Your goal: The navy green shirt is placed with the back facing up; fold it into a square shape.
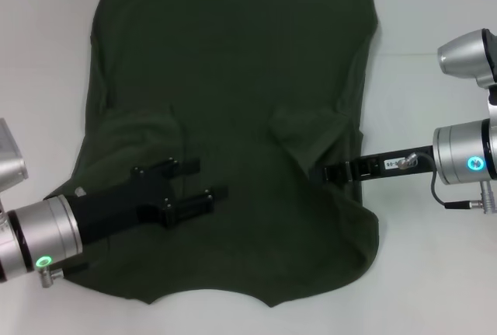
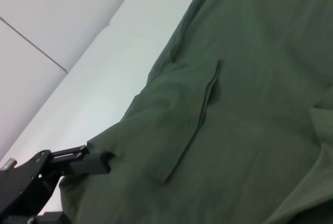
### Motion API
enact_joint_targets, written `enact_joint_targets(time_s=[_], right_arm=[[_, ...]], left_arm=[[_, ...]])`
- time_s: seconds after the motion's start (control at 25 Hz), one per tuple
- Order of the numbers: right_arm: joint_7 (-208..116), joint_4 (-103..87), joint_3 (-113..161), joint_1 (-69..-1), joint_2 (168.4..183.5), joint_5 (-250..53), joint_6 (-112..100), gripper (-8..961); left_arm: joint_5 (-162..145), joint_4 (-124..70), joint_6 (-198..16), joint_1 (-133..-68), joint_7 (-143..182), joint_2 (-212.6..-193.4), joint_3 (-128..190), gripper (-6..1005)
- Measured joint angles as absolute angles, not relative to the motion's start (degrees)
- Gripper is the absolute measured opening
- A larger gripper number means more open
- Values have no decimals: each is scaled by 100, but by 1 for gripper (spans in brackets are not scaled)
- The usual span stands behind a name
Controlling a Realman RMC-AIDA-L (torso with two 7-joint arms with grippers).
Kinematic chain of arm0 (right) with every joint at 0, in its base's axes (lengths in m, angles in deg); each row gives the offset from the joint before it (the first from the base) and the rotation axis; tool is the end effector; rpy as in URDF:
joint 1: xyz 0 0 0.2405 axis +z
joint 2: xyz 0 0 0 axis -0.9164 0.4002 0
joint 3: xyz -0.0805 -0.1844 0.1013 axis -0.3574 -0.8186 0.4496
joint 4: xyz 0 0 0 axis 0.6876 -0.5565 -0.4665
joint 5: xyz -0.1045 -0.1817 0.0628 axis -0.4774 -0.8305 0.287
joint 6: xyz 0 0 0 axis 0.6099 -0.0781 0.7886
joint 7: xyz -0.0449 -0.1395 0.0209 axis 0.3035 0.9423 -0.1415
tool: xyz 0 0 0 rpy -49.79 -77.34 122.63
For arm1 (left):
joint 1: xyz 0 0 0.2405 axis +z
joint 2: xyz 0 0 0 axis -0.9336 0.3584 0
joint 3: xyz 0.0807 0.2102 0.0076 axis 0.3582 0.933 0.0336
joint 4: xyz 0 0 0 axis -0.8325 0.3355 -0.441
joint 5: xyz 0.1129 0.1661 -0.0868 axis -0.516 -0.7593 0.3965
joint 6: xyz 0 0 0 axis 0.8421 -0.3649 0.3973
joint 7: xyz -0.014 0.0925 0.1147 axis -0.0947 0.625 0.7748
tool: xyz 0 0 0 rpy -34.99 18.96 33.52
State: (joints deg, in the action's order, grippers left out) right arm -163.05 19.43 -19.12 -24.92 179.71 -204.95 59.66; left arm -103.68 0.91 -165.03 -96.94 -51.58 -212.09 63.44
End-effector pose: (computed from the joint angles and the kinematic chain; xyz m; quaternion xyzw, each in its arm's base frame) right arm 0.2200 0.3728 -0.0193 -0.8640 0.4766 0.1375 0.0869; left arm -0.2477 0.3130 -0.0314 -0.8943 -0.2664 -0.3125 0.1781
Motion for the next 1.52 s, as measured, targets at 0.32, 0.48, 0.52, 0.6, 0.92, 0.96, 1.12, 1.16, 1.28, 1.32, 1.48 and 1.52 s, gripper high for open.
enact_joint_targets(time_s=[0.32, 0.48, 0.52, 0.6, 0.92, 0.96, 1.12, 1.16, 1.28, 1.32, 1.48, 1.52], right_arm=[[-16319, 1950, -2016, -2448, 17987, -20496, 5999, -1], [-16265, 1950, -2065, -2448, 17998, -20501, 5965, 15], [-16224, 1950, -2099, -2449, 18002, -20502, 5959, 19], [-16094, 1950, -2190, -2450, 18019, -20504, 5959, 52], [-16066, 1965, -2278, -2415, 18085, -20500, 5746, 297], [-16136, 1966, -2274, -2422, 18070, -20498, 5691, 340], [-16437, 1968, -2259, -2493, 18003, -20492, 5442, 488], [-16460, 1968, -2232, -2508, 17996, -20490, 5394, 506], [-16486, 1968, -2085, -2538, 17988, -20496, 5345, 562], [-16490, 1968, -2021, -2543, 17988, -20497, 5335, 580], [-16540, 1968, -1801, -2552, 17964, -20497, 5241, 579], [-16592, 1968, -1781, -2557, 17947, -20497, 5188, 579]], left_arm=[[-10368, 144, -16548, -9694, -5158, -21208, 6319, 762], [-10371, 151, -16571, -9699, -5158, -21208, 6318, 762], [-10372, 152, -16572, -9700, -5158, -21208, 6318, 762], [-10372, 152, -16572, -9701, -5158, -21209, 6318, 762], [-10372, 152, -16574, -9701, -5158, -21209, 6318, 762], [-10372, 152, -16574, -9699, -5158, -21209, 6318, 761], [-10372, 150, -16574, -9697, -5158, -21209, 6318, 760], [-10372, 148, -16574, -9697, -5158, -21210, 6318, 760], [-10372, 143, -16574, -9695, -5158, -21217, 6319, 760], [-10372, 143, -16574, -9694, -5158, -21217, 6318, 760], [-10372, 143, -16575, -9694, -5158, -21218, 6319, 761], [-10372, 143, -16576, -9694, -5158, -21218, 6318, 761]])
